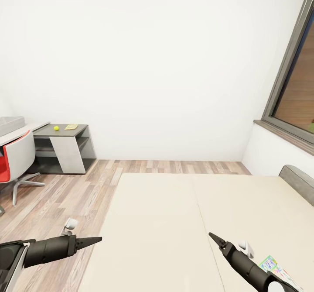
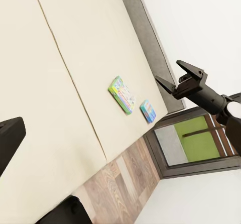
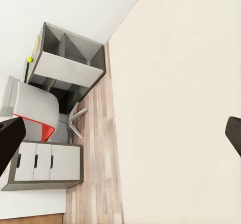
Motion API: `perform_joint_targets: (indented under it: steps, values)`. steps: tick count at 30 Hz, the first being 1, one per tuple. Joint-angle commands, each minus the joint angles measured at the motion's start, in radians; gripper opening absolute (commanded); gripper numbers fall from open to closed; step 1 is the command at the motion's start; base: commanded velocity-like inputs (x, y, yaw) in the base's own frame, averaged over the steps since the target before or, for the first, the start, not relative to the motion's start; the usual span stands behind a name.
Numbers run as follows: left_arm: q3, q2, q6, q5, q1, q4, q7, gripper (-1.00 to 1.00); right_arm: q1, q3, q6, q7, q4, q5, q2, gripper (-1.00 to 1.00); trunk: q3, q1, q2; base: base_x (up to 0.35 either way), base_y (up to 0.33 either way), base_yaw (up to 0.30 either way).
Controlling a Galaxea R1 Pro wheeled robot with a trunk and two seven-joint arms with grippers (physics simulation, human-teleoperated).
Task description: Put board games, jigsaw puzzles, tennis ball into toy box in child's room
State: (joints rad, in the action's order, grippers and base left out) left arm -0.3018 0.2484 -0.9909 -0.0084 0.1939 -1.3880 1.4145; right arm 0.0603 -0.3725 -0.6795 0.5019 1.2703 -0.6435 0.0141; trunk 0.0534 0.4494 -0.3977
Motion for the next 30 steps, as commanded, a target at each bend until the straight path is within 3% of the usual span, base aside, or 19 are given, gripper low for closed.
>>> perform_joint_targets:
  steps: [1,19,30]
  values:
    - [0.0,0.0,-0.011,-0.001,0.001,0.0,0.004,1.0,0.001,-0.002,-0.008,0.001,0.0,-0.004,0.0,1.0,0.002,0.001,-0.002,-0.01,0.0,0.0]
    - [0.0,0.0,-0.01,-0.001,0.001,0.0,0.004,1.0,0.001,-0.002,-0.008,0.001,0.0,-0.004,0.0,1.0,0.002,0.001,-0.002,-0.002,-0.007,0.0]
    - [0.001,0.0,-0.011,-0.001,0.001,0.0,0.003,1.0,0.001,-0.002,-0.008,0.001,0.0,-0.004,0.0,1.0,0.002,0.001,-0.002,0.0,-0.168,0.0]
